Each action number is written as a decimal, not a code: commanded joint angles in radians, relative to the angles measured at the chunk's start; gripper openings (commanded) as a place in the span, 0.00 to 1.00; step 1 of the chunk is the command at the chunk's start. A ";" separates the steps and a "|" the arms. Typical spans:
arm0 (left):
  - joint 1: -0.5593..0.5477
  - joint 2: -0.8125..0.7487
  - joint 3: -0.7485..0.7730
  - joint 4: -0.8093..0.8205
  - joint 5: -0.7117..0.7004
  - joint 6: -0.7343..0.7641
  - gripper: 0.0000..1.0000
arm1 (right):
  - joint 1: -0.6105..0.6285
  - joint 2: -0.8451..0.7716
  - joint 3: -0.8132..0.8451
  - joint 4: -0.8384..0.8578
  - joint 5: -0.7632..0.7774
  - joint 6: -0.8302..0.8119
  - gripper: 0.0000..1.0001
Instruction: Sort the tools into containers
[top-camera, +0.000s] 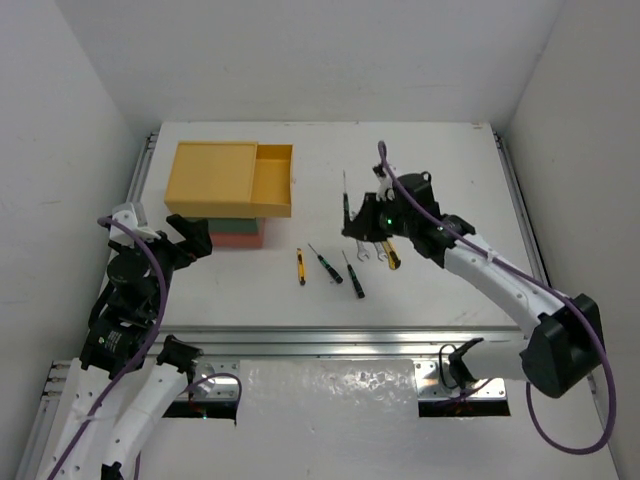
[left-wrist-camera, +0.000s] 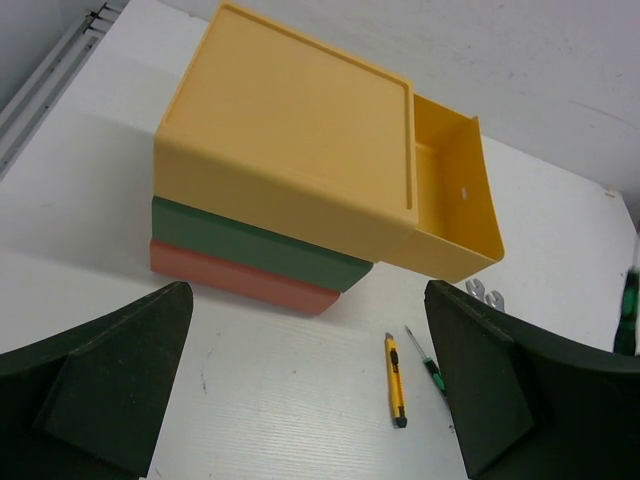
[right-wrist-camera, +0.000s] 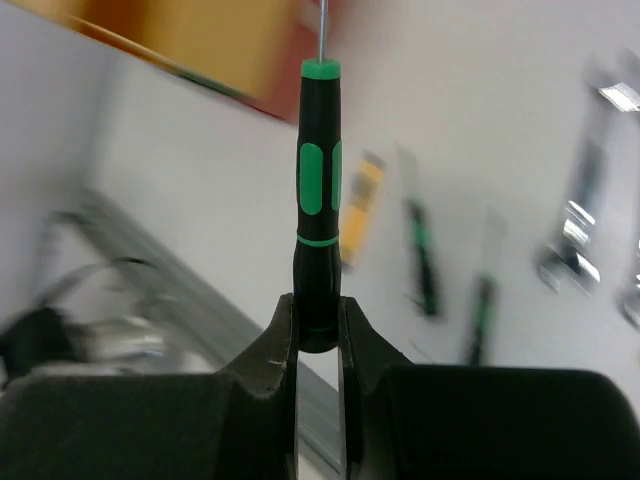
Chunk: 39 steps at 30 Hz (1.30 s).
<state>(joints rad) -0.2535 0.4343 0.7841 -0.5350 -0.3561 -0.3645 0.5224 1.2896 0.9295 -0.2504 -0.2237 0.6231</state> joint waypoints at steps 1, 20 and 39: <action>0.008 0.000 0.003 0.027 -0.017 0.001 1.00 | 0.011 0.115 0.135 0.305 -0.310 0.214 0.00; 0.007 -0.019 0.001 0.027 -0.015 -0.001 1.00 | 0.114 0.701 1.026 -0.160 -0.177 0.238 0.24; 0.000 -0.037 0.001 0.026 -0.024 -0.001 1.00 | 0.229 0.144 0.373 -0.256 0.188 -0.341 0.50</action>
<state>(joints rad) -0.2539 0.3931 0.7841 -0.5358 -0.3737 -0.3676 0.6941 1.5387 1.4326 -0.5369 -0.1699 0.4500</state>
